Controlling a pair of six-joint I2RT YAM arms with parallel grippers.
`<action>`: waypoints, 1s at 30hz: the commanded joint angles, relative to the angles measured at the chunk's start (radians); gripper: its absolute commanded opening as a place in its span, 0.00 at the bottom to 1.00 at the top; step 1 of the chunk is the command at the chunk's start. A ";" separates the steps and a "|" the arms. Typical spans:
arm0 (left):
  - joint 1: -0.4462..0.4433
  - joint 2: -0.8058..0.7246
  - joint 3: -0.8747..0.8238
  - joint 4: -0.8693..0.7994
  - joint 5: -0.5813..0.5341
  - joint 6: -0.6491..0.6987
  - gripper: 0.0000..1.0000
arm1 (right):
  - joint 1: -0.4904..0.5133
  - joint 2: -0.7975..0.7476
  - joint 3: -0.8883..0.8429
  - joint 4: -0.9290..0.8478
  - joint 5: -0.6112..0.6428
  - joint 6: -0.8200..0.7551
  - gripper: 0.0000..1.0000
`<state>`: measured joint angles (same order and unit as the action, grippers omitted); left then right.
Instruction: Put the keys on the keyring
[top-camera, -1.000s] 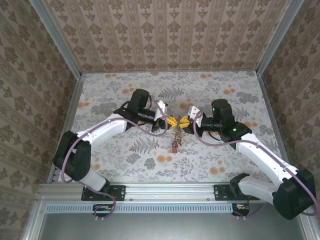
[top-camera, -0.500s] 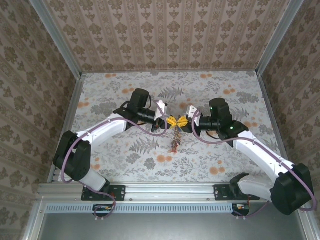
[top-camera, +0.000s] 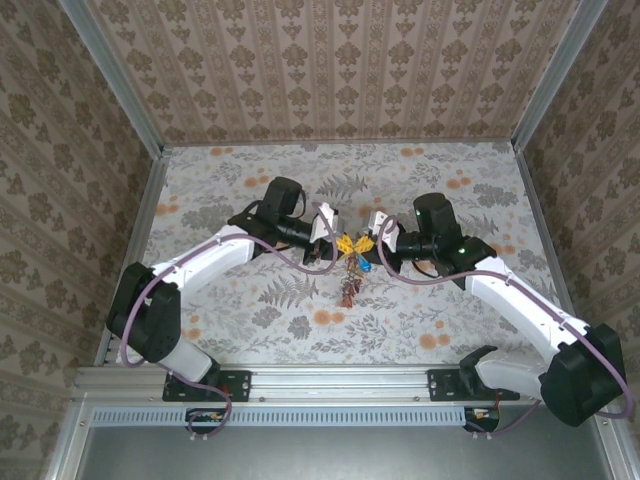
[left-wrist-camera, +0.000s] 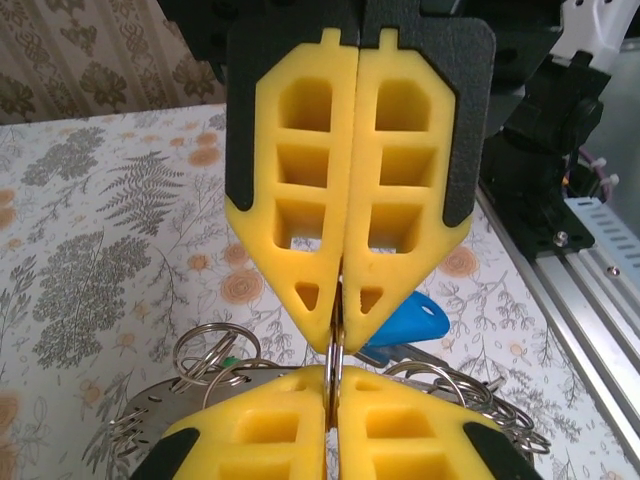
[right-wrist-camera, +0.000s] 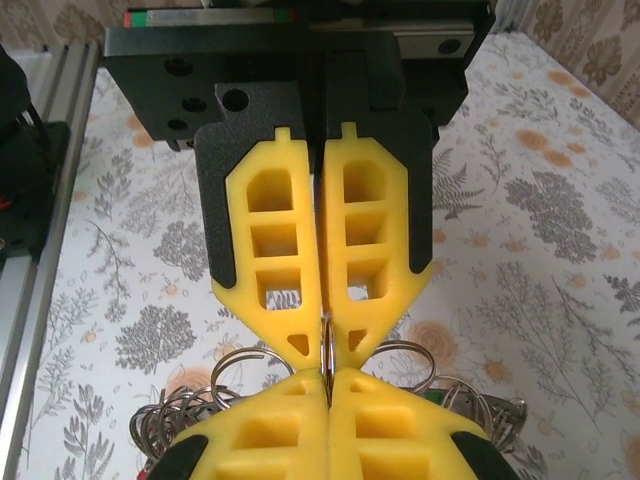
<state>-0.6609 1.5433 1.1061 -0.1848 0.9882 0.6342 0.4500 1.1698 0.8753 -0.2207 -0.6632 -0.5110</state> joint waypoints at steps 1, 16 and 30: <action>-0.013 -0.007 0.060 -0.139 -0.055 0.107 0.10 | 0.023 0.008 0.070 -0.104 0.061 -0.070 0.00; -0.051 0.013 0.090 -0.171 -0.084 0.129 0.00 | 0.066 0.000 0.077 -0.105 0.101 -0.078 0.04; 0.026 -0.046 -0.047 0.202 0.160 -0.112 0.00 | -0.019 0.004 -0.085 0.096 -0.026 0.038 0.16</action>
<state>-0.6350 1.5433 1.0576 -0.0937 1.0359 0.5743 0.4324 1.1675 0.8009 -0.1917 -0.6369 -0.5041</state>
